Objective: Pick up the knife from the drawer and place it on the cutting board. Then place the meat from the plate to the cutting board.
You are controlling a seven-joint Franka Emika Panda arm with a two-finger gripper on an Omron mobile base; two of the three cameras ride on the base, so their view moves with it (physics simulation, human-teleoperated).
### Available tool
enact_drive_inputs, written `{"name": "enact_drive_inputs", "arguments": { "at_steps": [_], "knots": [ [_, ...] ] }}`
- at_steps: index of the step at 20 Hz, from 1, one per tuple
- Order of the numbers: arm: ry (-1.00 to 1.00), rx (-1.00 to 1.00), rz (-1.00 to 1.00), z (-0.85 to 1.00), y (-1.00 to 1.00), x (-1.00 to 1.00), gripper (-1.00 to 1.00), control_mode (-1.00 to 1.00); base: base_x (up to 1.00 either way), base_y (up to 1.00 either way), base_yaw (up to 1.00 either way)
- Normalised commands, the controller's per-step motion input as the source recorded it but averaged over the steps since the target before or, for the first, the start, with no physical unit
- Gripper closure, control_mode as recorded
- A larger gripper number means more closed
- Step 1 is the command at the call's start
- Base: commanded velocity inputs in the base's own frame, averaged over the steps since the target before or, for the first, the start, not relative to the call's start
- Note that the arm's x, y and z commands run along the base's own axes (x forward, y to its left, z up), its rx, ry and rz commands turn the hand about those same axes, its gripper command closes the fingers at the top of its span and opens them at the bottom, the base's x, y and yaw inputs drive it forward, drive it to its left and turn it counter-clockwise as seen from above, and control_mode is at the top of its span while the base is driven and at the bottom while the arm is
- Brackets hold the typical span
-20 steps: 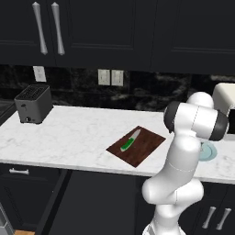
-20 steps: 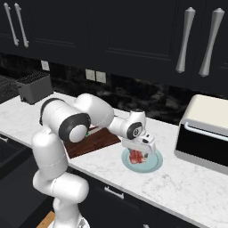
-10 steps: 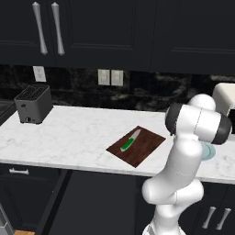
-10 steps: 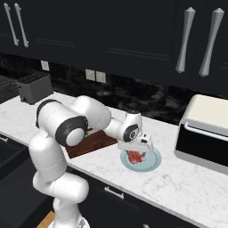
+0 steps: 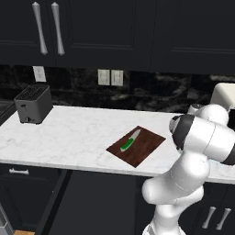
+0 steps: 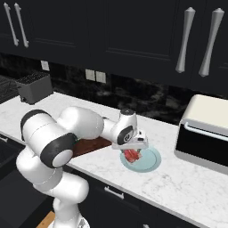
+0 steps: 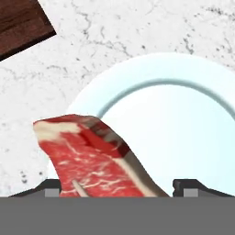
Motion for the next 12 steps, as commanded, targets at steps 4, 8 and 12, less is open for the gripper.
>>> {"name": "enact_drive_inputs", "arguments": {
  "at_steps": [4, 8, 12],
  "knots": [
    [-0.01, 0.0, 0.27, 0.53, 0.69, 0.01, 1.0, -1.0, 0.0, 0.0, 0.0],
    [0.0, 0.0, 0.28, 0.52, 0.8, 0.05, 1.0, -1.0, 0.0, 0.0, 0.0],
    [0.0, 0.0, 0.25, 0.36, 0.83, 0.01, 1.0, -1.0, 0.0, 0.0, 0.0]
  ]
}}
